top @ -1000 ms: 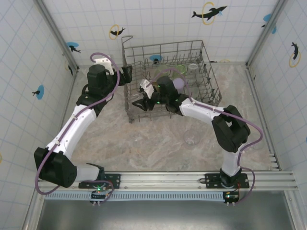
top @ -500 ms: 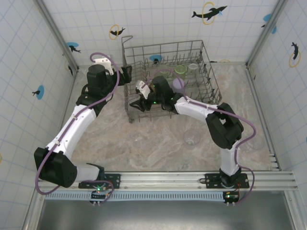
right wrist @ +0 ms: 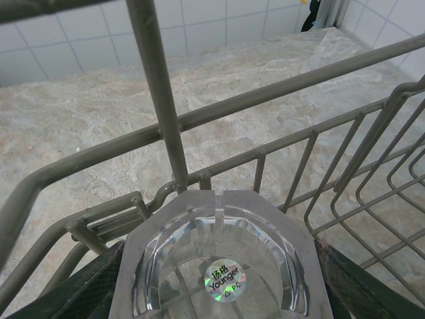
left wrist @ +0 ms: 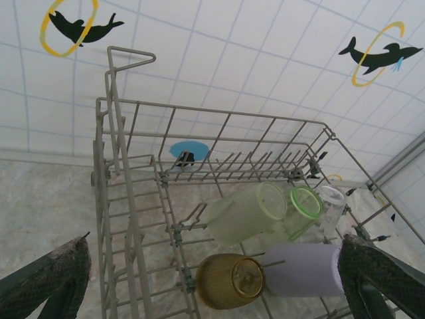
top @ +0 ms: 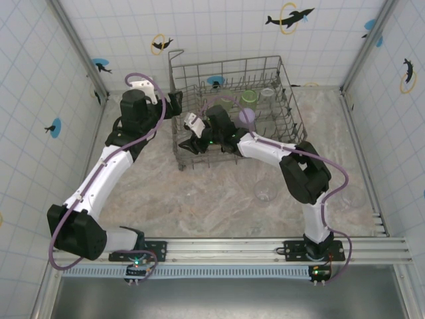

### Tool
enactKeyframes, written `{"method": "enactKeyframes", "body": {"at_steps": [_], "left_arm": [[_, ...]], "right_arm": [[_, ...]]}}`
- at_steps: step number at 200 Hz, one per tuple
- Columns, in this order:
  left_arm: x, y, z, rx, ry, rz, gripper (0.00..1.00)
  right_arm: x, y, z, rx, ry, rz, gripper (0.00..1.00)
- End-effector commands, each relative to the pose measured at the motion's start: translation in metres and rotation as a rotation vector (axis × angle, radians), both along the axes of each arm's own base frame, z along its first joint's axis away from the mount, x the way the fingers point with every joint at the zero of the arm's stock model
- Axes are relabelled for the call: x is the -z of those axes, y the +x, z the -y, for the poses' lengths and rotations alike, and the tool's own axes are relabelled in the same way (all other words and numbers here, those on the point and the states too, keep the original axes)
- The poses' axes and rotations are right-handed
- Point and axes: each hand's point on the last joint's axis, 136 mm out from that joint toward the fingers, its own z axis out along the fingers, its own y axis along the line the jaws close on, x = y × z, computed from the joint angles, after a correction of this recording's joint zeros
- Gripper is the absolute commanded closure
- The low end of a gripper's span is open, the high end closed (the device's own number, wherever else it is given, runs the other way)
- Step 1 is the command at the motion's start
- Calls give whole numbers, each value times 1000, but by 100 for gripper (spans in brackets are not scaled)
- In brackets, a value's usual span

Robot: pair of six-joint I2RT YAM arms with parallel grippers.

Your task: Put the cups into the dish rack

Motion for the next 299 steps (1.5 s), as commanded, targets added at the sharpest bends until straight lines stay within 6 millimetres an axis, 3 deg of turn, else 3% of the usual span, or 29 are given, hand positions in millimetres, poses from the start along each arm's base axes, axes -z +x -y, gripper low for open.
{"method": "enactKeyframes", "body": {"at_steps": [1, 55, 95, 129, 192, 220, 271, 299], "left_arm": [[5, 1, -3, -1, 17, -3, 3], [8, 1, -4, -2, 20, -7, 3], [8, 0, -5, -4, 19, -6, 3], [7, 0, -3, 2, 12, -3, 3], [4, 2, -2, 4, 6, 3, 3], [4, 1, -1, 8, -1, 2, 3], [5, -1, -3, 2, -6, 0, 3], [3, -4, -5, -6, -3, 4, 2]], "right_arm": [[40, -3, -1, -14, -94, -29, 36], [51, 0, 3, 15, -141, -23, 20], [43, -6, 3, 0, -127, -29, 17], [24, -17, 8, -10, -85, -12, 11], [-29, -23, 14, 10, 34, 63, 0], [-40, -16, 15, 42, 53, 84, 0], [-32, 20, 20, 206, 2, 128, 0], [-38, 24, 21, 226, 19, 149, 0]]}}
